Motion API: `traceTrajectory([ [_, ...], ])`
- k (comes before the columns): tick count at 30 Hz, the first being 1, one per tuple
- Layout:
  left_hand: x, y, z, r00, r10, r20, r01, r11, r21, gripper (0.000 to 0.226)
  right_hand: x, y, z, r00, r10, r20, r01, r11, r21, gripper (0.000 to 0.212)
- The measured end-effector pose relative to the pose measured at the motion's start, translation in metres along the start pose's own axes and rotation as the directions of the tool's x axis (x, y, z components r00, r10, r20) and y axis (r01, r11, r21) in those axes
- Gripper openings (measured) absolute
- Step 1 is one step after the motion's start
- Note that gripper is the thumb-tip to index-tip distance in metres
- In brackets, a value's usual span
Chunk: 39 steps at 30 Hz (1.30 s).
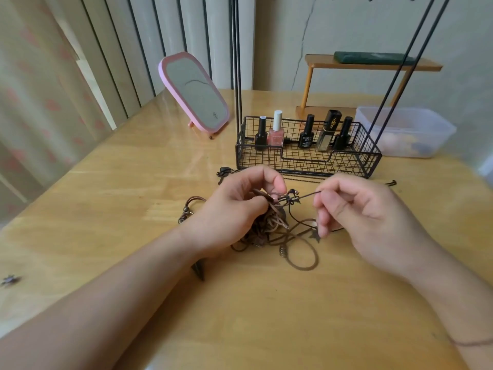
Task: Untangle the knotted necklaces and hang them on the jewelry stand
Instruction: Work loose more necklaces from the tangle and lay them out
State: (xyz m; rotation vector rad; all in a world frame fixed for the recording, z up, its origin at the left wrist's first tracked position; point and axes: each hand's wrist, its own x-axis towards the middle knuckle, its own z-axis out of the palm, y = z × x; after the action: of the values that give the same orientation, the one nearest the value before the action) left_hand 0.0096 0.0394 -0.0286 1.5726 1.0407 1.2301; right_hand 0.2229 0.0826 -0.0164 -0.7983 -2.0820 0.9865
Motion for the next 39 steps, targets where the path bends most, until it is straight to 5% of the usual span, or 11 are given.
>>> traceTrajectory([
  [8,-0.002,0.007,0.001,0.986,-0.077,0.148,0.102,0.980,-0.170,0.027,0.000,-0.003,0.006,0.985,0.157,-0.065,-0.144,0.974,0.173,0.030],
  [17,-0.003,0.004,0.005,0.989,-0.107,0.105,0.113,0.992,-0.052,0.006,-0.002,-0.011,0.002,0.992,0.120,-0.030,-0.106,0.949,0.298,0.045],
  [26,-0.003,0.004,0.003,0.992,-0.065,0.105,0.075,0.993,-0.094,0.012,-0.006,-0.006,0.001,0.991,-0.130,-0.040,0.127,0.989,-0.072,0.030],
  [33,-0.003,0.001,0.001,0.993,-0.007,0.121,0.030,0.982,-0.188,0.006,-0.008,0.000,0.006,0.990,-0.093,0.103,0.099,0.994,-0.051,0.074],
  [39,-0.004,0.003,0.002,0.991,0.042,0.131,-0.010,0.973,-0.230,0.015,-0.005,-0.005,0.009,0.956,-0.234,-0.180,0.203,0.964,-0.174,0.021],
])
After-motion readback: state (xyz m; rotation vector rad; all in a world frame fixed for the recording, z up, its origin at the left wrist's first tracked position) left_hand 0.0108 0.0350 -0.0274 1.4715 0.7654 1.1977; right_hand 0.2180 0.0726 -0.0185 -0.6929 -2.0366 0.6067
